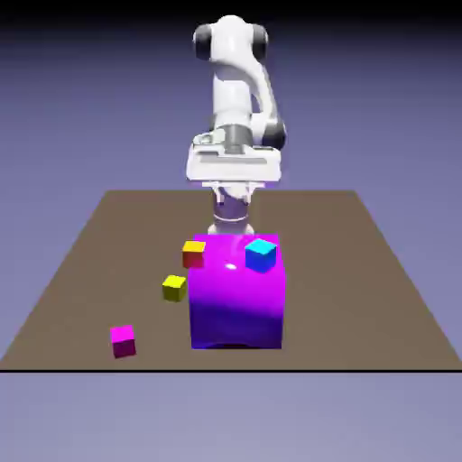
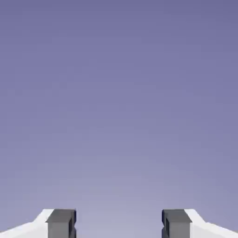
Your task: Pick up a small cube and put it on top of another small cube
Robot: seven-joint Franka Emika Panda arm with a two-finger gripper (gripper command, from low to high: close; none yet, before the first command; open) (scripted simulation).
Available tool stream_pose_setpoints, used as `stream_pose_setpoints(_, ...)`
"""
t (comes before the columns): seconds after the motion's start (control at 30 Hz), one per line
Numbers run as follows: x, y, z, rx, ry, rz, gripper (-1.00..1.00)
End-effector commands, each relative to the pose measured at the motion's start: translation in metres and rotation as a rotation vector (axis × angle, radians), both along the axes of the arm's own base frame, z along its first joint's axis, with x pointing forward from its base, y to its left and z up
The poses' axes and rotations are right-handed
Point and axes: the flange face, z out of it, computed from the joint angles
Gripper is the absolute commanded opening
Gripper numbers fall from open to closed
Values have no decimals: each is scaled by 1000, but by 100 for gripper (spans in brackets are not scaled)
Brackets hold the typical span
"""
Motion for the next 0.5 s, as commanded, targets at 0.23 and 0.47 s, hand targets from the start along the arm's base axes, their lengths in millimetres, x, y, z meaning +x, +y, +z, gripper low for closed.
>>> stream_pose_setpoints(0.23, 61, -80, -55, 228, 320, -274, 0)
stream_pose_setpoints(0.47, 92, -152, -114, 408, 570, -510, 0)
